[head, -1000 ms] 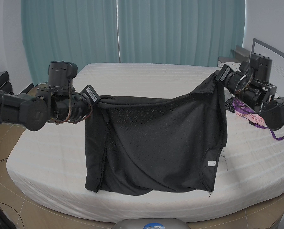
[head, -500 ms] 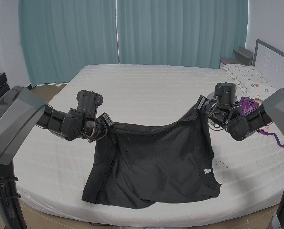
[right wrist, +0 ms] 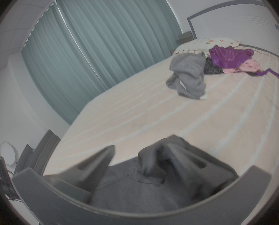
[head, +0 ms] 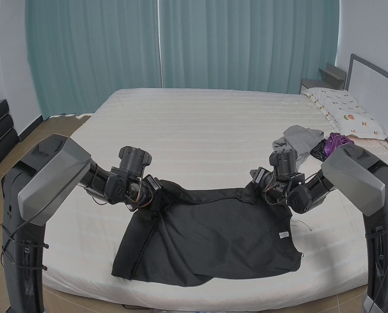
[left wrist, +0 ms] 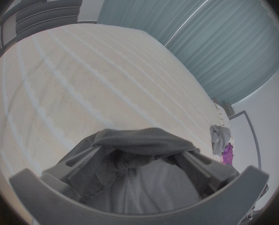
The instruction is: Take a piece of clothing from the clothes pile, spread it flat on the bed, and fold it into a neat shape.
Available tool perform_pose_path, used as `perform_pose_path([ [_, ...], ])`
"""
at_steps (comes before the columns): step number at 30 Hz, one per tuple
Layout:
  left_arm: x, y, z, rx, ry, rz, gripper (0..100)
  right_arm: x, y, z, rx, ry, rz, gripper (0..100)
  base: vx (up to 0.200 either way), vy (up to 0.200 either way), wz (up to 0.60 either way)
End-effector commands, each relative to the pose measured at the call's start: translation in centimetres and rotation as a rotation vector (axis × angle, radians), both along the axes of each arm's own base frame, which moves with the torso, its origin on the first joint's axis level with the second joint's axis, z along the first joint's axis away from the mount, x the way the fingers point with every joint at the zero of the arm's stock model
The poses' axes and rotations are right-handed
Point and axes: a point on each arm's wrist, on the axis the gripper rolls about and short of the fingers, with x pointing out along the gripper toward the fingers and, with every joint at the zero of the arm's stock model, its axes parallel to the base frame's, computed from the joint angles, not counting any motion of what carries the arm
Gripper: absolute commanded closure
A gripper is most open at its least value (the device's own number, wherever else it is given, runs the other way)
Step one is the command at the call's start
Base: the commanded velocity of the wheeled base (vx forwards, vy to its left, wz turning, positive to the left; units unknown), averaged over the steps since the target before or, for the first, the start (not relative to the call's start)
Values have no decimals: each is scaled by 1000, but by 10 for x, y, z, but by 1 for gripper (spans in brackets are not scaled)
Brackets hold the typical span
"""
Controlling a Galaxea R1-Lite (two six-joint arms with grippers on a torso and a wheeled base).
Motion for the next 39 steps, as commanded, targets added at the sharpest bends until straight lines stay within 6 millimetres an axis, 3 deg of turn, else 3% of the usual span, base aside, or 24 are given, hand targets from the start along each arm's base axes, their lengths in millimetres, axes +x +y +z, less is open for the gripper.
perform_pose_path([
  [1, 0, 3, -21, 19, 60, 6, 0, -4, -7, -35, -30, 92, -12, 0, 0, 0, 0],
  [4, 0, 14, -7, 7, 57, 29, 0, -4, -17, -21, -14, 83, -27, 0, 0, 0, 0],
  [6, 3, 40, 21, -34, 19, 69, 0, -6, -34, 8, 67, 46, -27, 0, 0, 0, 0],
  [9, 5, 64, 43, -121, -11, 124, 0, -9, -44, 36, 206, 15, -33, 0, 0, 0, 0],
  [11, 2, 71, 46, -141, 10, 126, 0, -12, -47, 38, 221, 25, -40, 0, 0, 0, 0],
  [18, -43, 76, 28, -119, 239, 39, 0, -51, -54, 18, 179, 178, -57, 0, 0, 0, 0],
  [26, -81, 90, 46, -157, 163, 38, 0, -98, -63, 31, 189, 250, -14, 0, 0, 0, 0],
  [29, -103, 92, 56, -171, 141, 28, 0, -106, -63, 34, 190, 258, -7, 0, 0, 0, 0],
  [31, -106, 93, 57, -171, 138, 30, 0, -106, -63, 34, 188, 259, -8, 0, 0, 0, 0],
  [32, -129, 97, 67, -178, 111, 26, 0, -109, -62, 36, 175, 251, -10, 0, 0, 0, 0],
  [33, -129, 97, 67, -178, 111, 26, 0, -109, -62, 36, 175, 251, -10, 0, 0, 0, 0],
  [34, -151, 101, 72, -185, 95, 20, 0, -110, -64, 45, 176, 231, -4, 0, 0, 0, 0],
  [35, -159, 102, 74, -189, 79, 19, 0, -112, -64, 49, 182, 224, 5, 0, 0, 0, 0],
  [39, -176, 103, 73, -200, 46, 17, 0, -114, -58, 46, 171, 249, 20, 0, 0, 0, 0],
])
